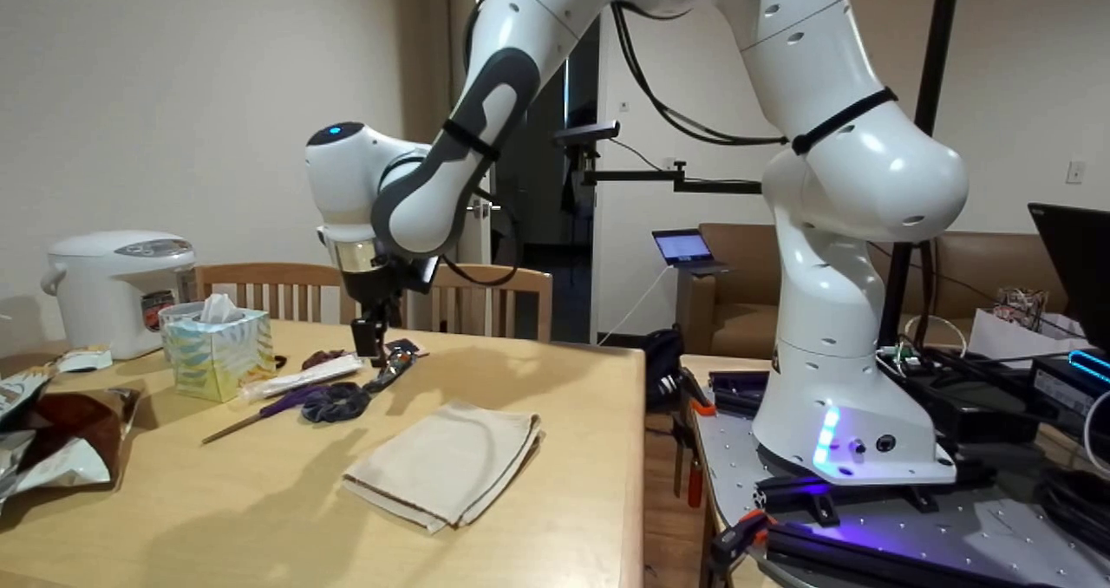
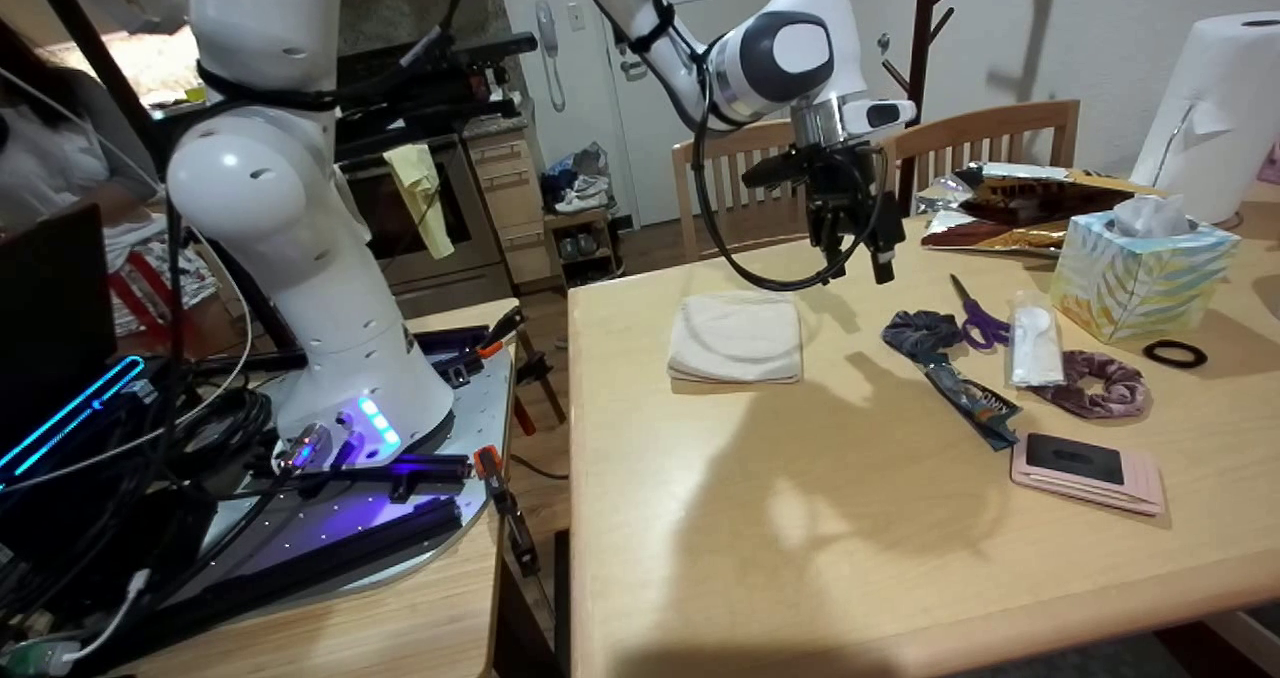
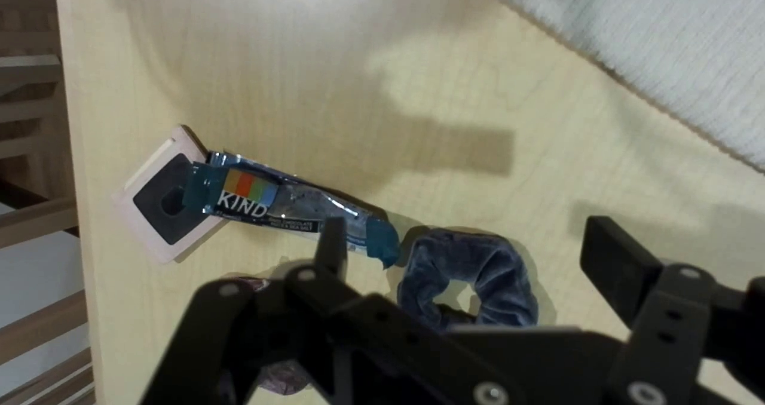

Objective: Move the plastic spoon forward then wipe the table with the cloth.

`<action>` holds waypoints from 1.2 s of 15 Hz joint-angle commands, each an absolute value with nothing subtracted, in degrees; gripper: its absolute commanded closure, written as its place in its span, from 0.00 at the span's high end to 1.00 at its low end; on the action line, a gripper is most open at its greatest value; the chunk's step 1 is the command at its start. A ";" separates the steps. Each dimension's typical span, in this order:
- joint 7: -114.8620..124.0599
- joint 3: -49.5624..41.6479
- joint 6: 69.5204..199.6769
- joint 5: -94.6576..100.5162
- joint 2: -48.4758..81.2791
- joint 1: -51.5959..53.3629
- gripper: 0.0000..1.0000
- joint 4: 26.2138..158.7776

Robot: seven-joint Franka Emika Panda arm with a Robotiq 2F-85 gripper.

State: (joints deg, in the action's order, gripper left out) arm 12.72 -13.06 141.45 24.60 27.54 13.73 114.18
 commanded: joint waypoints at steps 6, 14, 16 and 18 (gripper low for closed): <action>11.71 -10.57 142.86 27.27 26.88 11.60 1.00 115.13; -15.61 0.24 131.42 15.13 23.66 1.82 1.00 116.14; -21.49 2.18 131.23 11.50 23.29 -0.79 1.00 116.35; -27.66 4.05 132.18 7.85 23.28 -3.28 1.00 116.73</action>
State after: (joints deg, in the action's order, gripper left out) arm -18.77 0.74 132.41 12.77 25.09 0.85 115.03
